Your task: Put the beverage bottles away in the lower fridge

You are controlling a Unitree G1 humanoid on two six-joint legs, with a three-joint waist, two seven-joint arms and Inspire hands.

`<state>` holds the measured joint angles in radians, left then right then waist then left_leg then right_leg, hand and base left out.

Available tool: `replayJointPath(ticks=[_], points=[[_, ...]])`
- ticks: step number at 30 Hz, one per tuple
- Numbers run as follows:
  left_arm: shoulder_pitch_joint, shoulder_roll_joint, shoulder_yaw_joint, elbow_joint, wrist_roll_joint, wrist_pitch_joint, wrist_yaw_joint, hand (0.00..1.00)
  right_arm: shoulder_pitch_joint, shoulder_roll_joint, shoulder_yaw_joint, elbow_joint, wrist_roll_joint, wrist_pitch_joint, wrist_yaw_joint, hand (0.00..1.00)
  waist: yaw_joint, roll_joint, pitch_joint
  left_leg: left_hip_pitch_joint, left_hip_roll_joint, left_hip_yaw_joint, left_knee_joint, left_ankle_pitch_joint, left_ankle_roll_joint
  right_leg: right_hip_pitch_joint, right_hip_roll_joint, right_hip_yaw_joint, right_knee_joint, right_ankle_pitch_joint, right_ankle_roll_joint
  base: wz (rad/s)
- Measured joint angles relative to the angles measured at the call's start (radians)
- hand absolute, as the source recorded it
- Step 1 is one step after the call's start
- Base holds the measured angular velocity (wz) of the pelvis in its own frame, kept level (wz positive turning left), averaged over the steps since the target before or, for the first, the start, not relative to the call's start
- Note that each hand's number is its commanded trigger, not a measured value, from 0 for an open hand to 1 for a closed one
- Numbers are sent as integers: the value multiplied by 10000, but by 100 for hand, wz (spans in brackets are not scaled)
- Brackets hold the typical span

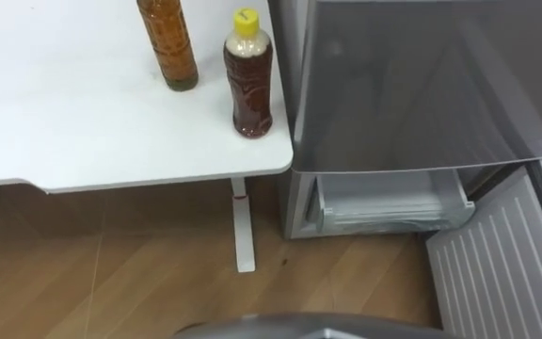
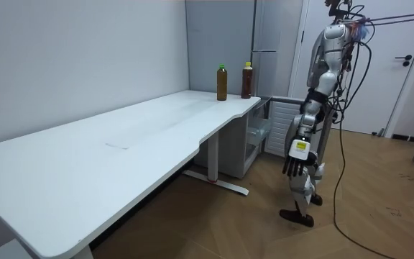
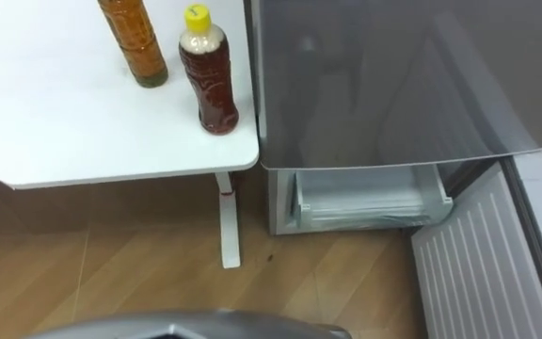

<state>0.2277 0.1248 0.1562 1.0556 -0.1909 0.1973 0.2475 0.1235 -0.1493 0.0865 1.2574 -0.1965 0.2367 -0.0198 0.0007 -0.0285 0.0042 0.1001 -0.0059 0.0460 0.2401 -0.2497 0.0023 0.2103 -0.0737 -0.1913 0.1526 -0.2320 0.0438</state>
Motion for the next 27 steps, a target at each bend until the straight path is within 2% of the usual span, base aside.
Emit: replayJointPath(ticks=[2, 4, 8, 14, 16, 17, 19, 21, 25, 27], points=[[-4, 0, 160, -272, -863, -242, 478, 0, -4, -14, -9, 15, -20, -67, -128, 0, 76, 25, 1, -4, -2, -6, -8, 0, 0, -3, -2, -6, 9, 0, 0, 3], [-26, -2, 778, -610, -1677, -406, 1070, 0, -51, -36, -212, 37, -31, -195, -315, 0, 125, 32, 1, -10, 1, -7, -25, 0, 0, -13, 1, -10, 21, 1, 1, 0], [28, 1, 1177, -1395, -2365, -713, 2135, 0, 41, -50, -343, -3, -23, -301, -529, 0, 318, 66, -17, 6, 3, -3, -36, -1, 0, -28, 0, 4, 41, 4, 0, 0], [0, 6, 1216, -3290, -2343, -1639, 3889, 0, 184, -49, -314, -80, -23, -696, -655, 0, 466, 163, -55, -32, -11, -174, -31, 0, 0, -12, -1, -91, 57, 23, -11, 4], [9, 3, 1209, -4232, -2412, -2077, 4543, 0, 209, -50, -317, -81, 29, -869, -673, 0, 480, 181, -63, -25, -11, -209, -32, 3, -4, -7, 2, -111, 68, 22, -11, 2], [5, 3, 1202, -4457, -2415, -2184, 4714, 0, 224, -51, -325, -82, 41, -918, -694, 0, 474, 188, -63, -21, -11, -208, -33, 3, -5, -6, 3, -108, 68, 22, -11, 0], [-15, 4, 1200, -5168, -2379, -2759, 5321, 0, 263, -50, -345, -149, 33, -1137, -740, 0, 505, 220, -68, -19, -14, -208, -38, 7, -7, -10, 3, -115, 71, 22, -11, 0], [-57, 14, 1201, -5501, -2273, -3076, 5618, 0, 242, -49, -514, -153, 10, -1298, -741, 0, 488, 265, -74, 6, -19, -209, -31, 7, -6, -7, 2, -103, 76, 22, -11, 0], [-56, 26, 1464, -6936, -1851, -3206, 6097, 0, 339, -38, -734, -137, 13, -1590, -782, 0, 464, 275, -67, 4, -23, -245, -33, 8, -6, -14, 7, -90, 31, 22, -11, 1], [-78, 162, 1665, -7870, -1642, -3566, 6435, 0, 387, -38, -732, -126, 15, -1715, -804, 0, 478, 309, -70, 0, -36, -281, -14, 10, -6, 4, 8, -85, 18, 23, -11, 0]])
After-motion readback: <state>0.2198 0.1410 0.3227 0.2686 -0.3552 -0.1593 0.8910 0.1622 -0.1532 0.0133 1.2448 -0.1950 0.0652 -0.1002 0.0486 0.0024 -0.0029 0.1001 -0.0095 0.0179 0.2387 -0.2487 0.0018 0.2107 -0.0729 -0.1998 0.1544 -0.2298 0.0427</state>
